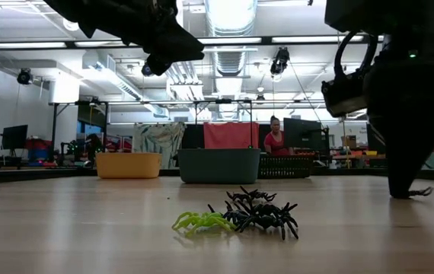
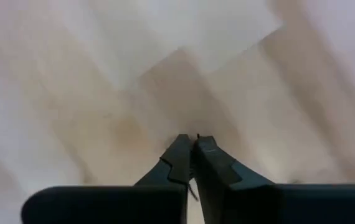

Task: Sort Halloween decoration
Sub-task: Put the black spider toy into the yellow bin

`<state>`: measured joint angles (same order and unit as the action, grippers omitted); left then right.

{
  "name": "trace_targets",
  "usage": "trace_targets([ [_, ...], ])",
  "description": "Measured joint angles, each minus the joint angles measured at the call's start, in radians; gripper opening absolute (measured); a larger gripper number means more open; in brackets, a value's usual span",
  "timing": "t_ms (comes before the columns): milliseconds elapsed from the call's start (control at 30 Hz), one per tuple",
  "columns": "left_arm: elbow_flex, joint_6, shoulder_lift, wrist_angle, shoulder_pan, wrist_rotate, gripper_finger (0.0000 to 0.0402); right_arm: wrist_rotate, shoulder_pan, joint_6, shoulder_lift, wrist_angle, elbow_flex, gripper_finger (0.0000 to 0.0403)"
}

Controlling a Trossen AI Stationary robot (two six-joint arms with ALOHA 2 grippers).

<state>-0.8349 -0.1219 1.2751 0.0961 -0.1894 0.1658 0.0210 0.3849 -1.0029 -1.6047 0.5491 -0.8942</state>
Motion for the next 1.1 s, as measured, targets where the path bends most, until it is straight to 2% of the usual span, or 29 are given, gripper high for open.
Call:
trace_targets([
  [367,0.000,0.001,0.000,0.042,0.013,0.000,0.0094,0.082,-0.043,0.091,0.137,-0.009,0.002,0.0008],
  [500,0.000,0.003,0.000,0.043,0.019,0.000,0.0094,0.145,-0.065,0.153,0.201,-0.054,0.001,0.0008],
  [733,0.000,0.006,-0.013,0.020,0.021,0.000,0.0094,0.169,-0.107,0.243,0.262,-0.120,-0.001,0.0008],
  [933,0.000,0.014,-0.011,-0.058,0.027,0.000,0.0094,0.196,-0.109,0.475,0.242,-0.179,0.021,0.0008],
  [1100,0.006,0.012,-0.011,-0.057,0.043,0.000,0.0094,0.217,-0.109,0.698,0.229,-0.402,0.108,0.0008],
])
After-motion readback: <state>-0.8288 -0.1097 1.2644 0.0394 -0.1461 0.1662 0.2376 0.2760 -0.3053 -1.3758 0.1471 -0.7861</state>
